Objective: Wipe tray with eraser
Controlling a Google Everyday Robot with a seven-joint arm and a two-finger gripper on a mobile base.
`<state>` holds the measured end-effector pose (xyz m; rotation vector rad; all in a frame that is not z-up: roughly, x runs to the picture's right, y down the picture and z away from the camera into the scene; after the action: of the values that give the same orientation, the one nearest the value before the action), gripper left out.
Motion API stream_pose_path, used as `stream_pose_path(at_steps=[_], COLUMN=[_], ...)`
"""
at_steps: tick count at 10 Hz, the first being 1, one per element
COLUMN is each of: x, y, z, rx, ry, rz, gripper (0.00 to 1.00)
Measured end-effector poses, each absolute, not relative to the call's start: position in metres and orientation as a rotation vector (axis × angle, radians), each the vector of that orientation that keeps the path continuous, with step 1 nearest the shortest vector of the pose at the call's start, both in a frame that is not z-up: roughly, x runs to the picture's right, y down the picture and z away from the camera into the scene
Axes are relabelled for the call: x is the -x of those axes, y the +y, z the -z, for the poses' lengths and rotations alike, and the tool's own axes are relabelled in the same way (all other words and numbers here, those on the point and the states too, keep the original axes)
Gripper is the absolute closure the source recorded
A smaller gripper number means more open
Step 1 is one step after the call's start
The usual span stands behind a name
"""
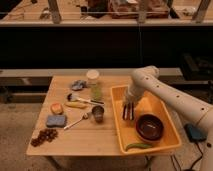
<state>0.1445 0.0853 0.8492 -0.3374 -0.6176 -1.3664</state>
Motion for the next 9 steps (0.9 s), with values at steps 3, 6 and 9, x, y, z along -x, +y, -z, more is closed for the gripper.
stream_pose_path(at_steps=[3, 6, 9], x=[-0.192, -0.197, -0.16], y=[0.079, 0.068, 0.049], z=[-0.878, -0.89, -0.871], rx=[0.401, 0.409, 0.351], ry=[-0.559, -0.543, -0.561], rz=[1.301, 1.264, 1.288], gripper=[1.0, 1.0, 1.0])
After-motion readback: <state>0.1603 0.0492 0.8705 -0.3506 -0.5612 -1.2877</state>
